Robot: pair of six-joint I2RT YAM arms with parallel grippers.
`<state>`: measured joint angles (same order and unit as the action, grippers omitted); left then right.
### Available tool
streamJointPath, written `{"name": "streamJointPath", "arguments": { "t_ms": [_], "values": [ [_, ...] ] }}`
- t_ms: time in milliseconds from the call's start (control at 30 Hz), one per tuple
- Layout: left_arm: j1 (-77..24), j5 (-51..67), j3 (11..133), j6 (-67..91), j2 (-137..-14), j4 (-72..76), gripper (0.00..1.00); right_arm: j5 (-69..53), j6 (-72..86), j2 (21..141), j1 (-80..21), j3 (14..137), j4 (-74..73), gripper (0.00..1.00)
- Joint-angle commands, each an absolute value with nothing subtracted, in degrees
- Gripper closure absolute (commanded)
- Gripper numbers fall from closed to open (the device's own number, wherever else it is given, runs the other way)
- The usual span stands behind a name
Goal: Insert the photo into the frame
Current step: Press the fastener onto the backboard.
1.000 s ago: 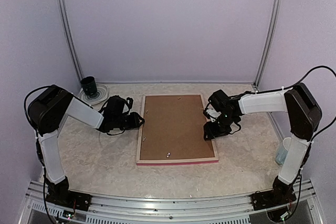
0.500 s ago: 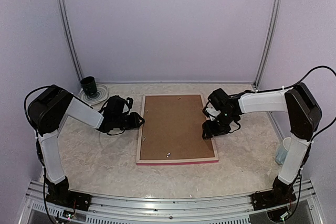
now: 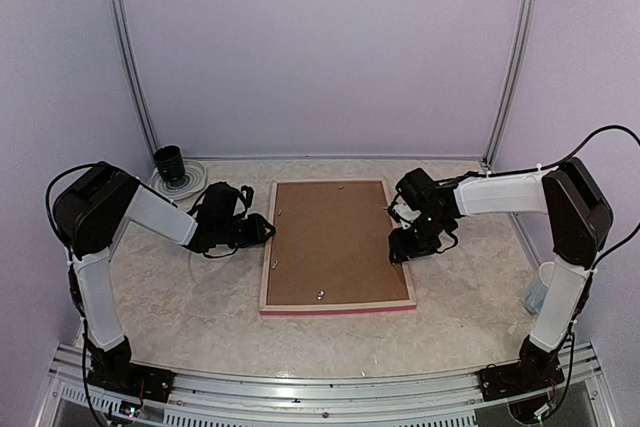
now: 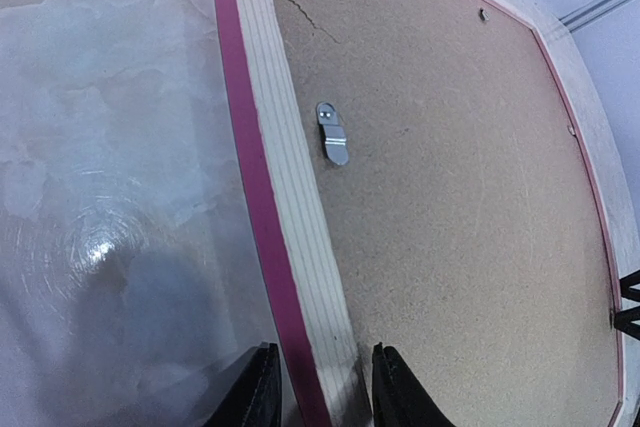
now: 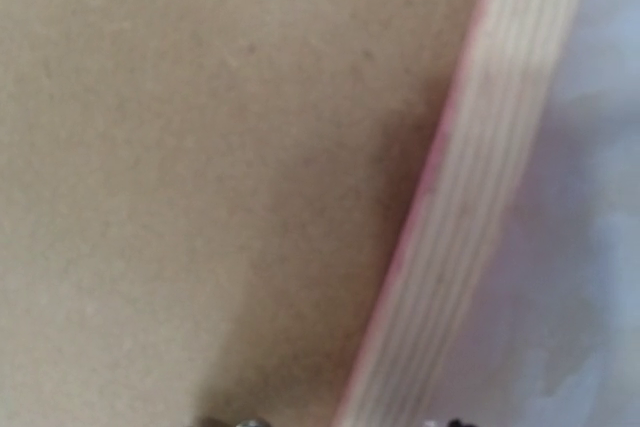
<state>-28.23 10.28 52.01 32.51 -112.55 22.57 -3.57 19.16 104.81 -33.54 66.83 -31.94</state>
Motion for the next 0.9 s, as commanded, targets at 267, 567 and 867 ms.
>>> {"name": "streamJointPath", "arguments": {
  "t_ms": [267, 567, 867],
  "values": [
    [-28.96, 11.65, 49.25, 32.55, -115.23, 12.92, 0.68, -1.99, 18.11, 107.08, -34.01, 66.36, -33.83, 0.51],
    [-28.92, 11.67, 49.13, 32.61, -115.14, 12.92, 0.68, 2.91, 17.36, 107.14, -34.01, 67.16, -37.81, 0.57],
    [-28.91, 11.60, 49.13, 32.61, -115.22, 13.00, 0.68, 7.27, 16.96, 107.54, -34.18, 68.69, -39.88, 0.61]
  ]
}}
